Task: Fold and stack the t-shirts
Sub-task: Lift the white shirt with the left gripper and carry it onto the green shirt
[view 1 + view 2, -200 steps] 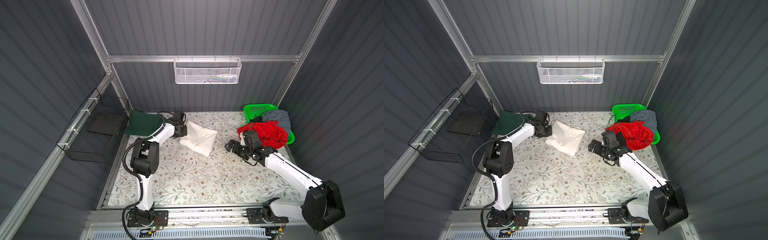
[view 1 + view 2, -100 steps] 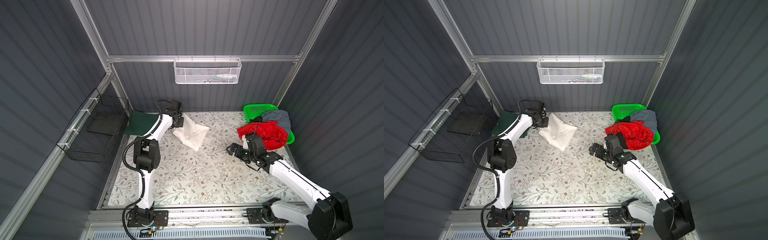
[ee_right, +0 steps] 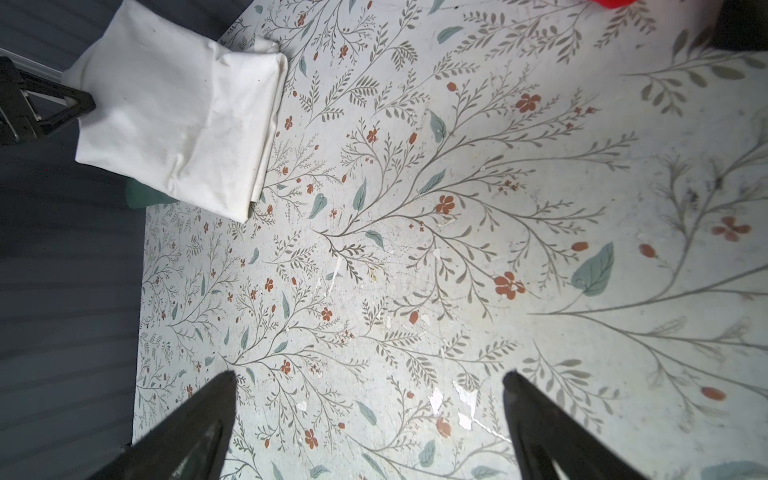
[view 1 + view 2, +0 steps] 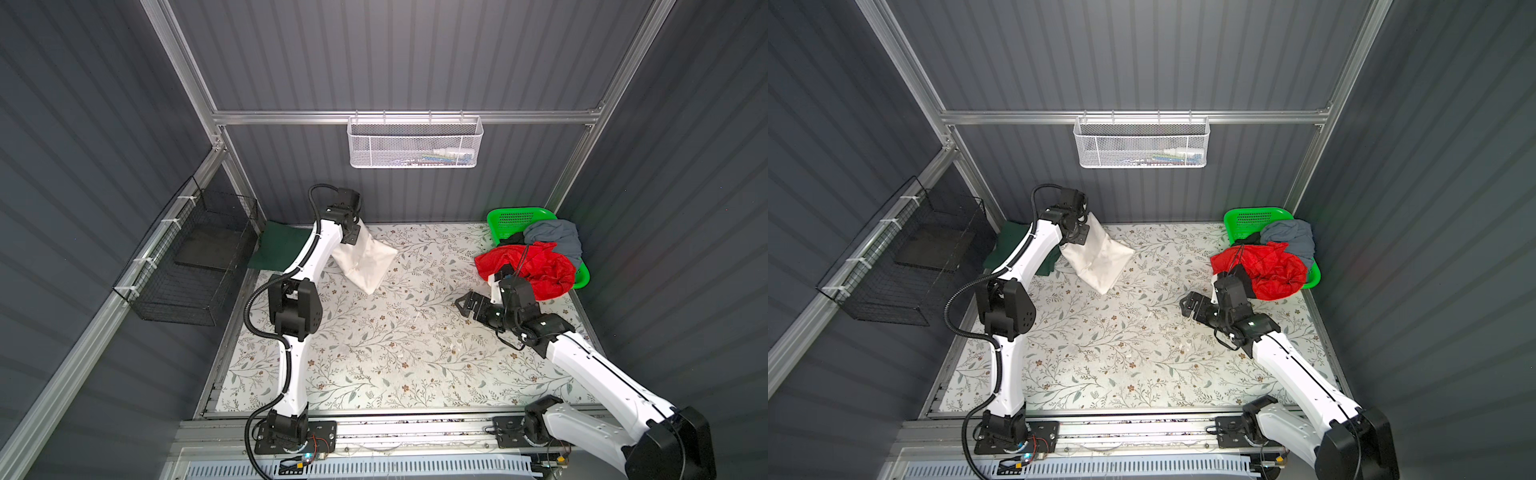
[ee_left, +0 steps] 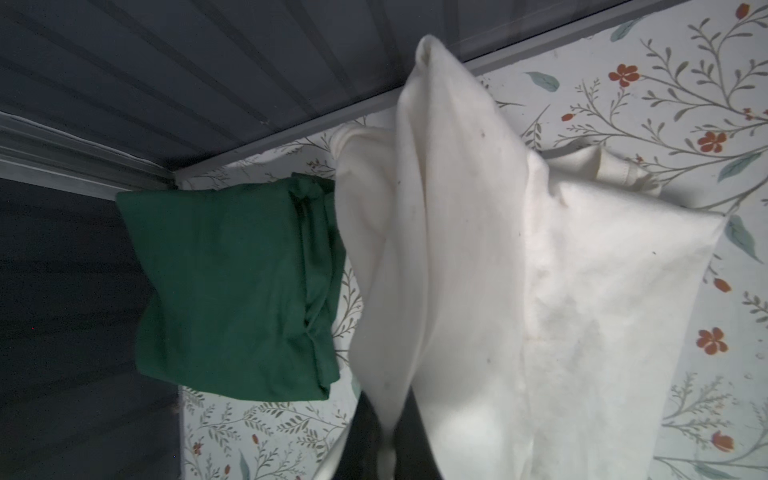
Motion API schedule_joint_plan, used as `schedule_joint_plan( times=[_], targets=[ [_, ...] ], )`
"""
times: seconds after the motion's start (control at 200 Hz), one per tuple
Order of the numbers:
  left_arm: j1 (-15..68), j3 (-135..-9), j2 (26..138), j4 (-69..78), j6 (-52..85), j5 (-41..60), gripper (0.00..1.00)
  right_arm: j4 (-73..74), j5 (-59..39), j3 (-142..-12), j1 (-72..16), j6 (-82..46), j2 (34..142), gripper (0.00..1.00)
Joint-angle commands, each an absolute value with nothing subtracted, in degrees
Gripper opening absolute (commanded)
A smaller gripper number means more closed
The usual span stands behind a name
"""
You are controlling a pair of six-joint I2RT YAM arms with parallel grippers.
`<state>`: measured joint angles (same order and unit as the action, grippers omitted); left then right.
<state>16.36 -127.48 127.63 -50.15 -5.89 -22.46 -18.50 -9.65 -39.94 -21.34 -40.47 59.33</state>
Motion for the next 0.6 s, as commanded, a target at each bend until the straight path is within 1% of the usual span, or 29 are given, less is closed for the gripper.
schedule_joint_plan(
  times=[0.0, 0.31, 0.485, 0.595],
  targets=[
    [14.8, -129.4, 126.9, -49.3, -9.5, -28.4, 0.0, -19.9, -8.8, -38.7, -21.0, -40.1, 58.1, 0.99],
    [14.2, -131.2, 125.9, -39.7, -17.6, -42.9, 0.0, -22.0, -8.8, -38.5, -20.6, -38.8, 56.5, 0.99],
    [13.4, -132.1, 125.8, -34.1, -22.2, -46.1, 0.0, -22.0, -8.9, -37.7, -20.4, -38.7, 55.6, 0.99],
    [11.9, -132.4, 125.7, -32.7, -22.3, -47.2, 0.0, -22.0, -8.9, -37.2, -20.2, -38.8, 55.1, 0.99]
  ],
)
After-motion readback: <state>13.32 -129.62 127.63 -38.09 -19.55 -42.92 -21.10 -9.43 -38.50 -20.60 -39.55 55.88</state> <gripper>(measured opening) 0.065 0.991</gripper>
